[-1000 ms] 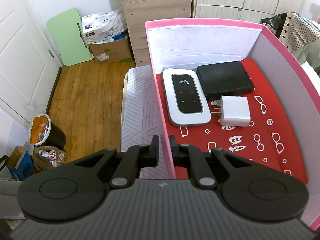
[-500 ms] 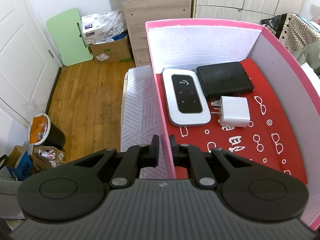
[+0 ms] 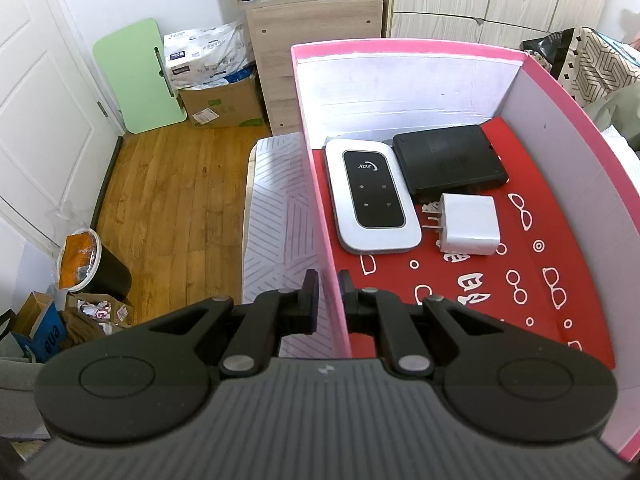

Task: Organize rigid objects
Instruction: 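Grasp the cream plastic clip with the right gripper, then carry the cream clip into the pink box with the right gripper, then move the right gripper back to the purple starfish on the bed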

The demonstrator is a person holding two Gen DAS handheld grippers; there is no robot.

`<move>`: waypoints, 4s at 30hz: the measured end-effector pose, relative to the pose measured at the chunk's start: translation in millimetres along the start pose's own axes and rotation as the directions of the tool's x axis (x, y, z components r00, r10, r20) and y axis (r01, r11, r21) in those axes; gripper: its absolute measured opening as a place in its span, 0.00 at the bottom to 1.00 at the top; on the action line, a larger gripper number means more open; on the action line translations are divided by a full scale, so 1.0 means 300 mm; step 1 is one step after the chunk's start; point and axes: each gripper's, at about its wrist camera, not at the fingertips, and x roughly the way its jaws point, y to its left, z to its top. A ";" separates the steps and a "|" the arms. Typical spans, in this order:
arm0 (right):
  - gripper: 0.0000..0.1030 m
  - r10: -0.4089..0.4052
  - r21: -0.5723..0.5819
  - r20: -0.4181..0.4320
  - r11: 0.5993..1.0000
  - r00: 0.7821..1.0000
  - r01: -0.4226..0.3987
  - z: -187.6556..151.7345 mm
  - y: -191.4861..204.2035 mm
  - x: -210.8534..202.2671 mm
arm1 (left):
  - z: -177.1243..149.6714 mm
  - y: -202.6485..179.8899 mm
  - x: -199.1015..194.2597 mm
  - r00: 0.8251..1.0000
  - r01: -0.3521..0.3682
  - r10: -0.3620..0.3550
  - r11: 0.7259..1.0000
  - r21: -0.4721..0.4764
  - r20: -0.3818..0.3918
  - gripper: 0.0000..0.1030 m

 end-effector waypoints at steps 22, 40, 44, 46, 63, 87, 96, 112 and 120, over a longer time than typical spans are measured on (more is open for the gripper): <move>0.51 0.418 -0.477 -0.091 0.778 0.904 -0.408 0.314 0.439 -0.083 | 0.005 -0.010 -0.004 1.000 -0.004 0.004 1.000 0.000 0.005 0.09; 0.51 -0.015 -0.842 -0.355 0.439 0.935 -0.313 0.205 0.684 0.218 | -0.003 -0.010 -0.011 1.000 0.003 -0.003 1.000 0.004 0.028 0.08; 0.51 -0.060 -0.859 -0.382 0.392 0.922 -0.330 0.195 0.696 0.241 | -0.005 -0.008 -0.012 1.000 0.005 -0.006 1.000 0.002 0.031 0.08; 0.51 -0.086 -0.876 -0.353 0.379 0.932 -0.297 0.184 0.701 0.250 | -0.004 -0.008 -0.012 0.999 0.006 -0.006 1.000 0.000 0.031 0.08; 0.69 0.288 -0.631 -0.202 0.693 0.936 -0.349 0.359 0.508 -0.080 | -0.002 -0.011 -0.012 1.000 -0.002 0.002 1.000 0.003 0.030 0.09; 0.71 0.151 -0.348 -0.323 0.899 0.934 -0.265 -0.142 0.099 -0.139 | 0.002 -0.082 -0.064 0.991 -0.077 0.076 0.997 -0.010 -0.111 0.12; 0.57 0.161 -0.437 -0.307 0.852 0.938 -0.289 -0.136 0.077 -0.129 | 0.018 -0.077 -0.053 0.975 -0.153 0.139 0.986 -0.071 -0.174 0.05; 0.57 0.102 -0.430 -0.326 0.869 0.940 -0.243 -0.130 0.093 -0.135 | 0.003 -0.065 -0.065 0.974 -0.154 0.124 0.976 -0.155 -0.187 0.05; 0.57 0.111 -0.409 -0.294 0.883 0.949 -0.230 -0.143 0.092 -0.145 | -0.014 -0.063 -0.088 0.980 -0.134 0.112 0.983 -0.126 -0.165 0.04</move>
